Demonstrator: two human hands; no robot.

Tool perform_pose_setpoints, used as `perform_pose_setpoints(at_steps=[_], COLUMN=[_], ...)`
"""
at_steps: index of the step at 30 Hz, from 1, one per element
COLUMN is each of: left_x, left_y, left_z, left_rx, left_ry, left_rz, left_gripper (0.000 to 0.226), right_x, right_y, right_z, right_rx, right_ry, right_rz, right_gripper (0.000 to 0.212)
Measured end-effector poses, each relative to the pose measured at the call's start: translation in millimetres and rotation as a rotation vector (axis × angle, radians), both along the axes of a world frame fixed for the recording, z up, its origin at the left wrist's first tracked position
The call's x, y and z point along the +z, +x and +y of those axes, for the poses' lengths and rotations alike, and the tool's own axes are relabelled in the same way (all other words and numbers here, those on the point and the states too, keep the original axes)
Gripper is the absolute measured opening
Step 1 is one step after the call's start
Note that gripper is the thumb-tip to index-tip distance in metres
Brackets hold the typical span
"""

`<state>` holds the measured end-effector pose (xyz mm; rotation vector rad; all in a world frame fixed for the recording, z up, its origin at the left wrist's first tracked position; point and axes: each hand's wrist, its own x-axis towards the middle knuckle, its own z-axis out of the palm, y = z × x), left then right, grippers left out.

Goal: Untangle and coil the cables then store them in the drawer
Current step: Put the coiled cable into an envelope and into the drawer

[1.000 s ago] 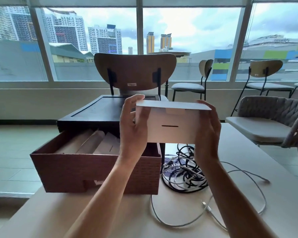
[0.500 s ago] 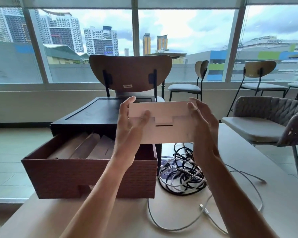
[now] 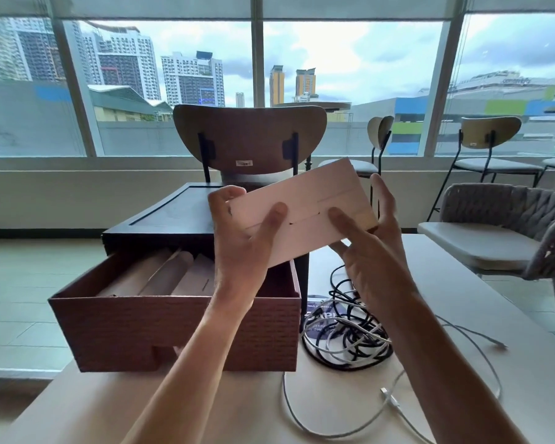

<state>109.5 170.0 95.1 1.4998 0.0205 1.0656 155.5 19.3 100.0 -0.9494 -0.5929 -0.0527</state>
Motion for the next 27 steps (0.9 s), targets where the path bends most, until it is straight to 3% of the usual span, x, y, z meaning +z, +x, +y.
perform_pose_setpoints(at_steps=[4,7,15,21,25,27], left_x=[1.0,-3.9,-0.5,6.4,12.3,15.0], left_y=[1.9,2.8,-1.0,-10.4,-17.8,-20.9], left_z=[5.3,8.9,14.1,22.4,22.6,23.4], left_rx=[0.03,0.055,0.046,-0.13,-0.222,-0.252], left_ry=[0.172,0.279,0.193,0.263,0.245,0.219], left_rz=[0.152,0.21,0.182,0.272,0.294,0.302], left_gripper=[0.046,0.048,0.048,0.049,0.033,0.035], right_x=[0.9,-1.8,-6.3,-4.7,-2.4,-1.7], right_y=[2.4,2.1,1.8,2.0,1.2,0.9], right_z=[-4.7,-0.4,1.0,-3.1,-8.1,-8.6], right_rx=[-0.017,-0.042,0.085,0.059,0.059,0.068], right_ry=[-0.048,-0.097,-0.263,-0.295,-0.29,-0.281], right_rz=[-0.012,-0.033,-0.064,-0.094,-0.093,-0.078], right_gripper=[0.097,0.094,0.117,0.104,0.091,0.085])
